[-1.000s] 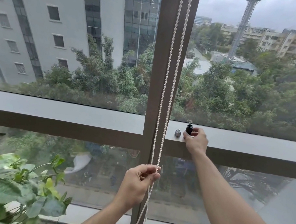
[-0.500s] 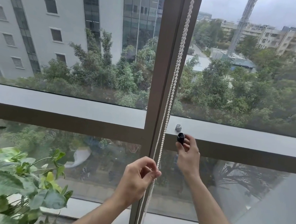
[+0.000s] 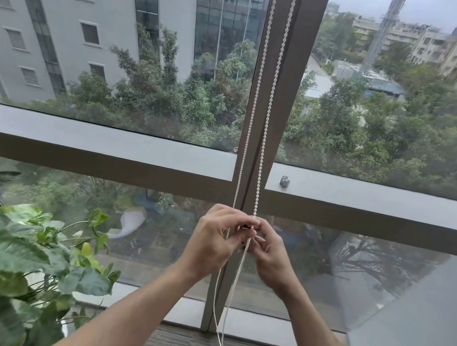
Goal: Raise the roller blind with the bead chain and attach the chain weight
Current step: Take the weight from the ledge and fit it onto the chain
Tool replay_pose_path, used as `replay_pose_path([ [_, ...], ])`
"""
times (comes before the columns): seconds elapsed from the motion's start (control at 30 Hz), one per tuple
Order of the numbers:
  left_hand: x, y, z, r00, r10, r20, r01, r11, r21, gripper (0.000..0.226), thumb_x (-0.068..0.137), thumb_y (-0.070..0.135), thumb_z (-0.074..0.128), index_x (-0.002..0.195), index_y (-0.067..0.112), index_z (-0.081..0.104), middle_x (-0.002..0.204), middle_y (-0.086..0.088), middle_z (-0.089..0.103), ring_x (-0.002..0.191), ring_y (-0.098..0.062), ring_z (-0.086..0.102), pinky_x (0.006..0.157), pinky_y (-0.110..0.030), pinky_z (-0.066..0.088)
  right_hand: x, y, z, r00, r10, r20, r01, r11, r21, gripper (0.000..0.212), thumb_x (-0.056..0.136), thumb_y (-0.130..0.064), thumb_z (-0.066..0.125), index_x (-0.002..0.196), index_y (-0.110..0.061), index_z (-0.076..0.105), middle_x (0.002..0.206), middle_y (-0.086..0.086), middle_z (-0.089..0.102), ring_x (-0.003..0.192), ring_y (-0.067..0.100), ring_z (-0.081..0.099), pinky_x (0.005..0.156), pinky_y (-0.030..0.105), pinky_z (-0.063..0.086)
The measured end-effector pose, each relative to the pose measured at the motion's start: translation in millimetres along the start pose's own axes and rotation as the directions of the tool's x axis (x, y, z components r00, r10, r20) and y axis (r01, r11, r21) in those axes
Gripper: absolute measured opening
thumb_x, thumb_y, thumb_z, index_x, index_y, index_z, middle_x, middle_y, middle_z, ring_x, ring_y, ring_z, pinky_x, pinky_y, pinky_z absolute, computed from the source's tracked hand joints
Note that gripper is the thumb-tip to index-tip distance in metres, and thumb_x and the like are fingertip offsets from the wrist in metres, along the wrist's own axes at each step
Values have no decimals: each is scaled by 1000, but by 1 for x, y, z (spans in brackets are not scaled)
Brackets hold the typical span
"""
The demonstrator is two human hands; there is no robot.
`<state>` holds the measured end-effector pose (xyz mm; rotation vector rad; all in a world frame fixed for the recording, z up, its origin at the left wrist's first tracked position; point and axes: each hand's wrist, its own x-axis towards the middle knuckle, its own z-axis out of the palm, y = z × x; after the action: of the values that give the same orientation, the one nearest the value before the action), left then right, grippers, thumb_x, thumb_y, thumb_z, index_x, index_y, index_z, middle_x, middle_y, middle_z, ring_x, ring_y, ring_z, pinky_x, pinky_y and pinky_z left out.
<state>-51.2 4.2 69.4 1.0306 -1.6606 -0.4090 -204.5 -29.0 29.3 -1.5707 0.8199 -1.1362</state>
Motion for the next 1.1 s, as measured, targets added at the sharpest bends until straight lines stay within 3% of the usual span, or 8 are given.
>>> replay_pose_path([
  [0.1,4,3,-7,1000,12,-22,-11,998,67,27,80,15,79,105,26,76,99,25,65,104,-10,57,93,-14,40,-3,-3,4,1000,11,-28,-11,1000,-10,33,96,3,54,119,-21,57,95,-6,71,84,11,69,80,27,55],
  [0.17,-12,-8,-16,997,-80,23,78,993,84,31,80,18,79,109,28,74,101,26,63,105,-8,55,92,-12,38,-16,10,21,998,66,6,-66,998,3,35,96,6,52,120,-20,56,99,-5,69,85,9,69,79,26,55],
  [0.3,-17,-9,-19,978,-165,129,170,985,-32,31,81,19,78,109,33,72,103,16,68,100,-8,62,79,-26,49,-23,8,24,999,46,-8,-46,998,50,35,96,4,54,121,-21,57,113,-13,71,91,8,68,79,25,55],
  [0.5,-17,-7,-24,966,-205,158,225,966,-124,30,84,12,74,111,26,70,107,11,69,99,-5,66,76,-22,52,-28,3,26,999,40,-20,-37,992,120,34,90,-26,64,123,-23,61,122,-2,69,92,18,69,81,38,57],
  [0.7,-20,-11,-26,951,-216,220,249,959,-137,29,85,12,74,113,20,72,111,6,68,105,-10,65,81,-25,54,-32,-1,29,998,46,-34,-43,994,99,32,87,-35,67,119,-32,65,122,0,70,97,22,69,86,43,56],
  [0.87,-28,-11,-23,927,-286,243,352,887,-298,33,88,9,72,116,26,70,112,1,71,105,-16,70,82,-27,58,-35,-2,34,996,61,-69,-44,972,230,40,88,-19,64,124,-13,49,118,15,65,103,25,66,83,36,56],
  [1.0,-34,-11,-23,910,-316,266,398,846,-356,39,85,7,75,112,35,70,105,4,76,95,-14,74,77,-23,58,-36,-3,35,993,104,-48,-87,958,274,59,85,-16,64,137,-17,36,114,21,58,98,31,66,83,33,56],
  [1.1,-35,-11,-23,919,-300,257,371,878,-304,41,84,14,75,114,40,67,110,6,75,99,-15,73,82,-31,59,-36,-1,37,993,112,-38,-98,959,266,67,85,-16,65,143,-21,30,118,16,55,102,30,68,84,33,55],
])
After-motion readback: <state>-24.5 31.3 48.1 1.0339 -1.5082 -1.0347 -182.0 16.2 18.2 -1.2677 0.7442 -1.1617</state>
